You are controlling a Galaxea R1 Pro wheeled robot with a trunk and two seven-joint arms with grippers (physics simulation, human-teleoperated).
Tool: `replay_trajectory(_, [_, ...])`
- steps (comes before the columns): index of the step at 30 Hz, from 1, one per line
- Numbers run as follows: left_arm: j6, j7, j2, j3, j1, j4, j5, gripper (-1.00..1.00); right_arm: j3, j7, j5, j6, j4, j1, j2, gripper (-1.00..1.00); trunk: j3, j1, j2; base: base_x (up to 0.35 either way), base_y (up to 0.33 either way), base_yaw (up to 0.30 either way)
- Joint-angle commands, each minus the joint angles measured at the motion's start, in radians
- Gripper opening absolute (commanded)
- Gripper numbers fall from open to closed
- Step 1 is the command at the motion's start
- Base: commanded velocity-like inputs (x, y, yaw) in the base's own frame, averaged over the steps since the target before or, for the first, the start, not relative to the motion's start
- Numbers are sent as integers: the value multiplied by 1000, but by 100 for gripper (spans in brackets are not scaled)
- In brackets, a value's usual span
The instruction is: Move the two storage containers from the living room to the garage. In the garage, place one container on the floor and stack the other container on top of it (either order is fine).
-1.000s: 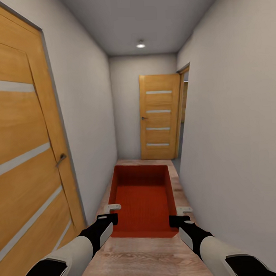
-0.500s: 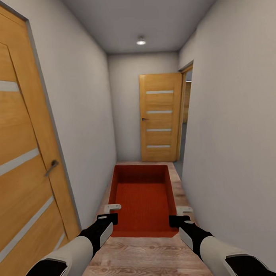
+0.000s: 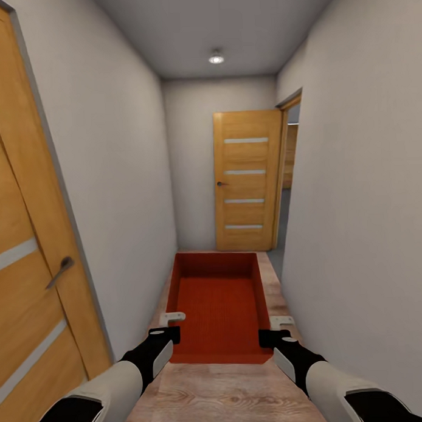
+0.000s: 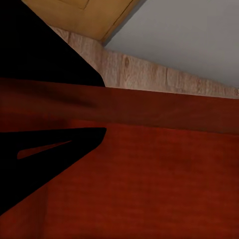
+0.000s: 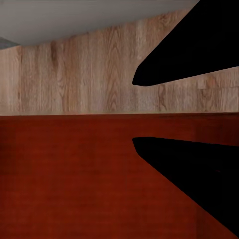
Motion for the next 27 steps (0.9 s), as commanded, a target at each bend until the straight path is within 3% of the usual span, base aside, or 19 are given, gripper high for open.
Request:
replay_trajectory(1, [-1, 16, 4, 7, -1, -6, -21, -100, 1, -5, -15, 0, 3, 0, 0, -100, 0, 1, -1, 322, 0, 0])
replay_trajectory(27, [-1, 16, 4, 7, -1, -6, -21, -100, 1, -5, -15, -5, 3, 0, 2, -100, 0, 1, -1, 322, 0, 0])
